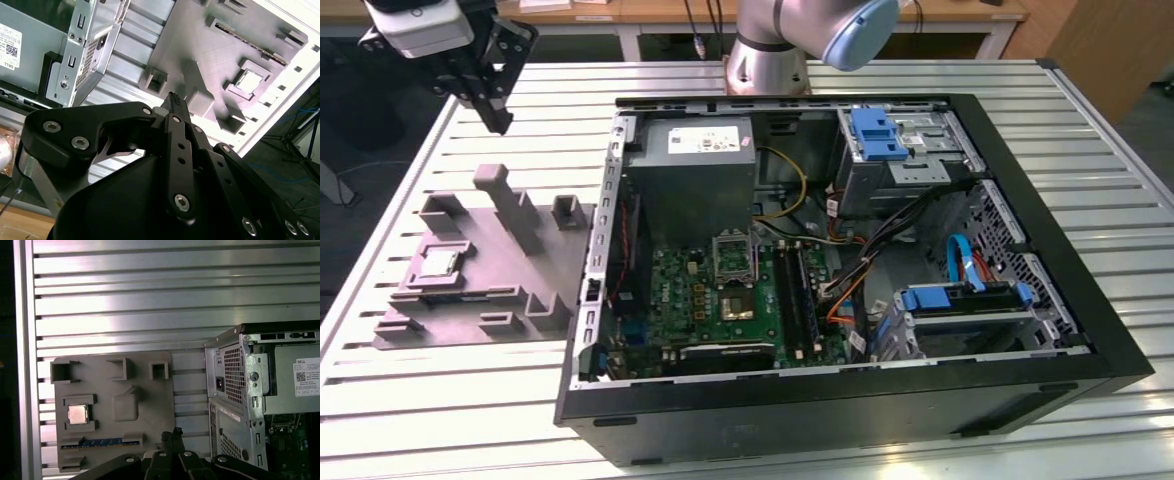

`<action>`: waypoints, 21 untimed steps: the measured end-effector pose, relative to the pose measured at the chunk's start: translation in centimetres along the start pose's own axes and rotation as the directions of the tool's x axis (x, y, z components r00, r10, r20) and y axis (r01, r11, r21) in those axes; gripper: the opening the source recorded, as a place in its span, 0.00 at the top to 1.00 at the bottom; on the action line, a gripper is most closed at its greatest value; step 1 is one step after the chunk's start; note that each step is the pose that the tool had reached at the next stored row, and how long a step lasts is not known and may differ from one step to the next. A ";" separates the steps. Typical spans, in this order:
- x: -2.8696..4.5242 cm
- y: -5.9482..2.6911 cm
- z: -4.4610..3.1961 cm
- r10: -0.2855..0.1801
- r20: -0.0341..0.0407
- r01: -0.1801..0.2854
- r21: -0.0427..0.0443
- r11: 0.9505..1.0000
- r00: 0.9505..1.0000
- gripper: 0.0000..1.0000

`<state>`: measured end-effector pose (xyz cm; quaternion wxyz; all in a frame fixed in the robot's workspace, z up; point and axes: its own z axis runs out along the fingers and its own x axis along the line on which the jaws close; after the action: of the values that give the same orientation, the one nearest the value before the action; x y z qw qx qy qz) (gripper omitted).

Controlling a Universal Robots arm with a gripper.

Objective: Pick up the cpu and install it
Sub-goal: 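Reach for the cpu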

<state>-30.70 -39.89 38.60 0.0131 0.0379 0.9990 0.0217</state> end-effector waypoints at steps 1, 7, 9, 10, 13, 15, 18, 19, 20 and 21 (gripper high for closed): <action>0.02 0.00 0.01 0.000 0.000 0.000 0.000 1.000 1.000 0.89; 0.14 -0.01 0.00 0.000 0.000 0.000 0.000 1.000 1.000 0.89; 0.19 -0.01 0.00 0.000 0.000 0.000 0.000 1.000 1.000 0.89; 0.20 -0.02 0.01 0.000 0.000 0.000 0.000 1.000 1.000 0.89; 0.27 -0.02 0.02 0.000 0.000 0.000 0.000 1.000 1.000 0.89; 0.31 -0.03 0.02 0.000 0.000 0.000 0.000 1.000 1.000 0.89; 0.38 -0.03 0.03 0.000 0.000 0.000 0.000 1.000 1.000 0.89; 0.39 -0.03 0.03 0.000 0.000 0.000 0.000 1.000 1.000 0.89; 0.41 -0.03 0.03 0.000 0.000 0.000 0.000 1.000 1.000 0.89; 0.45 -0.04 0.03 0.000 0.000 0.000 0.000 1.000 1.000 0.89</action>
<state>-31.15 -39.90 38.55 0.0131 0.0379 0.9990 0.0217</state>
